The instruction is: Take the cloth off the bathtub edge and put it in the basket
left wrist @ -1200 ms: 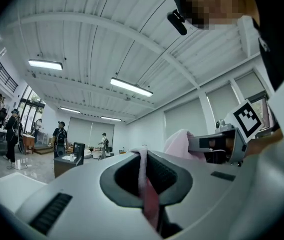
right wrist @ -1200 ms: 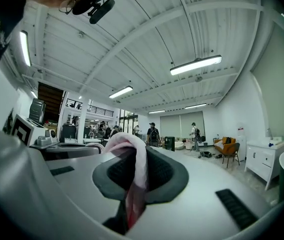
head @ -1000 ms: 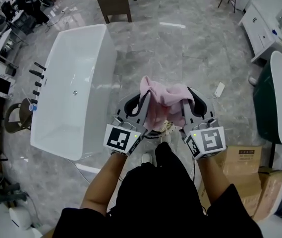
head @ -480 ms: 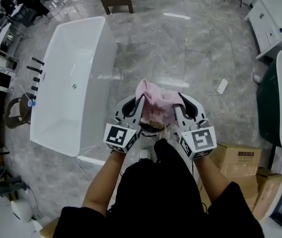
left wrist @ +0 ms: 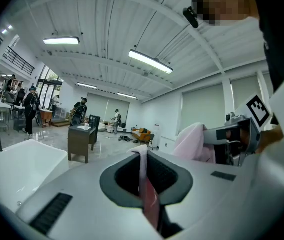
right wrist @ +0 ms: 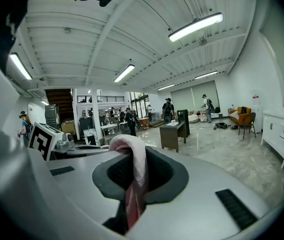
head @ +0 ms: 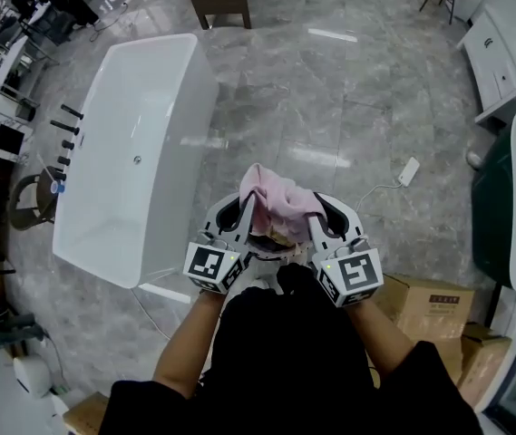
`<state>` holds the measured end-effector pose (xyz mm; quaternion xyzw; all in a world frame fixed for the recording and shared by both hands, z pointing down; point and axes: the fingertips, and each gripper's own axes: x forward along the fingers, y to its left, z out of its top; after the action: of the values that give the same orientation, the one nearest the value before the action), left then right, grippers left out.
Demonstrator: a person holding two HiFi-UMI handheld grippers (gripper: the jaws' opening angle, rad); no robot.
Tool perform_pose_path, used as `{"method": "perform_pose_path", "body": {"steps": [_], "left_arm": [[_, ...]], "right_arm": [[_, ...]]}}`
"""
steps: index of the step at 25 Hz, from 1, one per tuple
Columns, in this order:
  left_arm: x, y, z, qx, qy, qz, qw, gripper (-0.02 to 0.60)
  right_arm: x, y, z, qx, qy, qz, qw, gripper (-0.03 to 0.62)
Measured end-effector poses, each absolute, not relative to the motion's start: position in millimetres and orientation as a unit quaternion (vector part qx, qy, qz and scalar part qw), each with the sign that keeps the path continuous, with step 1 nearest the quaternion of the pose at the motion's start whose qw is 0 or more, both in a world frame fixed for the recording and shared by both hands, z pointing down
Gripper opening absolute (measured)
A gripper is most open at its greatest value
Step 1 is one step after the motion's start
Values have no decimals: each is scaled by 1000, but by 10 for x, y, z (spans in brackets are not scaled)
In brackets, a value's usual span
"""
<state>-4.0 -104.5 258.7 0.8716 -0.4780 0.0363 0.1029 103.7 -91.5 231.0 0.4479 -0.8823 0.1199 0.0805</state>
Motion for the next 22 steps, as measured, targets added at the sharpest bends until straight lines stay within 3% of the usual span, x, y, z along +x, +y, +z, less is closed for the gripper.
{"method": "perform_pose_path", "body": {"steps": [15, 22], "left_arm": [[-208, -1131, 3455, 848, -502, 59, 159, 20], [-361, -1140, 4238, 840, -497, 66, 207, 20]], "right_arm": [[757, -1028, 3224, 421, -883, 171, 118, 46], [547, -1070, 3987, 427, -863, 229, 141, 46]]}}
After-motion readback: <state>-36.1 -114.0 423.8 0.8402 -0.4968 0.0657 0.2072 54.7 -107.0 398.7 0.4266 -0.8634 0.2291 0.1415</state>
